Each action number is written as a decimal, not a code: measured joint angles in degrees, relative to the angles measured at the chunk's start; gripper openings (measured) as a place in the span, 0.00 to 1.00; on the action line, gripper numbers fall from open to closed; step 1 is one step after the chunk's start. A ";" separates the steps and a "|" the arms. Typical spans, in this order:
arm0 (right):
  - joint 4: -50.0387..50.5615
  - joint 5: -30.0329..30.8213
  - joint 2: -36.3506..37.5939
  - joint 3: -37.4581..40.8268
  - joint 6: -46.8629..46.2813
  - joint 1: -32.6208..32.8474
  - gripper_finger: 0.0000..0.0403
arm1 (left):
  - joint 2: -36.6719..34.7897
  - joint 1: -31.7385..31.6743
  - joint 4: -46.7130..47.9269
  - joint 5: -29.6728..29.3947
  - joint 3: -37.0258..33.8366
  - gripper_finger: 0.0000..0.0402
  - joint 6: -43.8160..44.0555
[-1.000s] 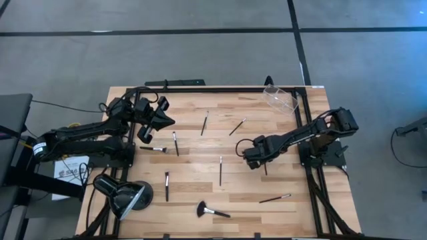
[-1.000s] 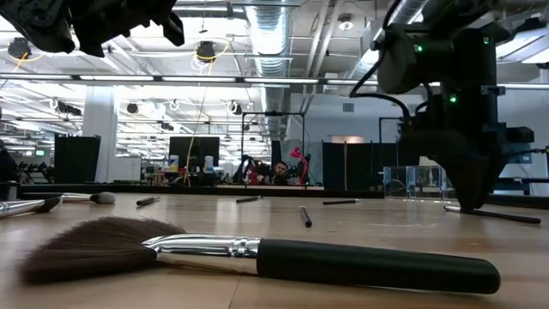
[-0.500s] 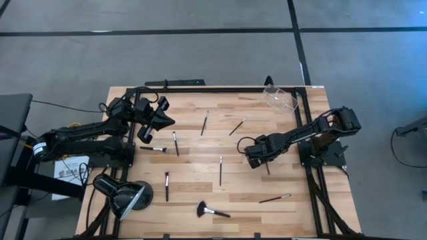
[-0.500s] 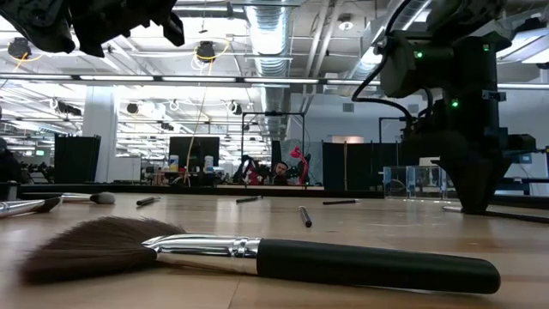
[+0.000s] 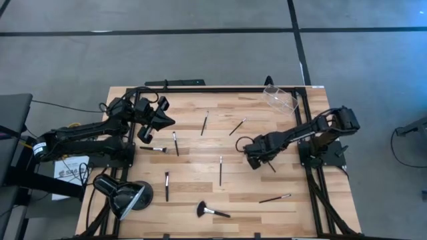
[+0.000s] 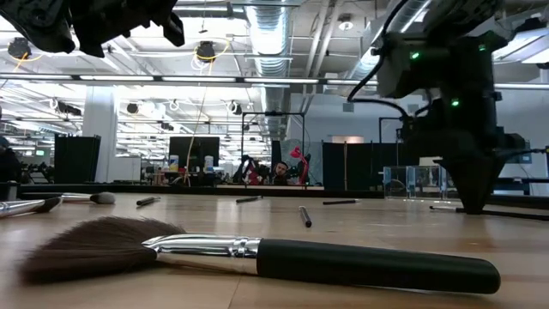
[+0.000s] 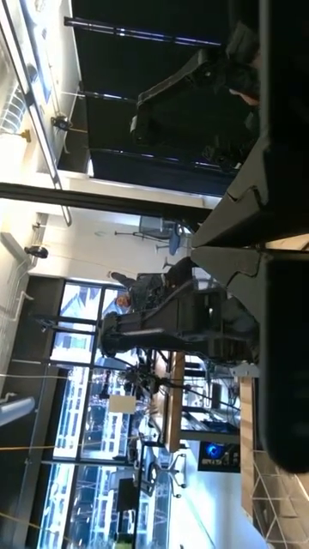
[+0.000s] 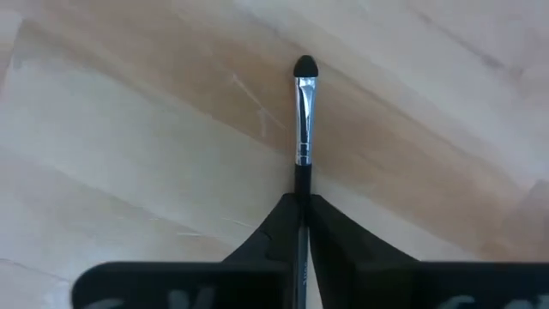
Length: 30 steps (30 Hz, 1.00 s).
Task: Put items in baskets/containers
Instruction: Put the black eyeshadow brush into the transparent organizer
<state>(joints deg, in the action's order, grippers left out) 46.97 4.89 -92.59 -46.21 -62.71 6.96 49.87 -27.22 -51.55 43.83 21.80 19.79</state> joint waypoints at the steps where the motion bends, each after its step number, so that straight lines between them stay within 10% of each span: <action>1: 0.11 2.38 0.66 -0.35 0.63 0.47 0.01 | 0.00 0.00 0.00 0.00 0.00 0.01 0.00; 19: 1.02 39.31 26.56 -1.58 2.57 5.53 0.01 | 0.02 0.02 0.09 -0.06 0.00 0.01 -1.63; 30: -14.49 46.13 35.44 6.28 19.14 -2.62 0.01 | 0.27 0.02 0.13 -0.97 -0.02 0.01 -1.98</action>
<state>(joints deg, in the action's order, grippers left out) 32.48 51.01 -57.15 -39.93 -43.57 4.34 50.14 -27.20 -51.42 42.86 21.78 17.81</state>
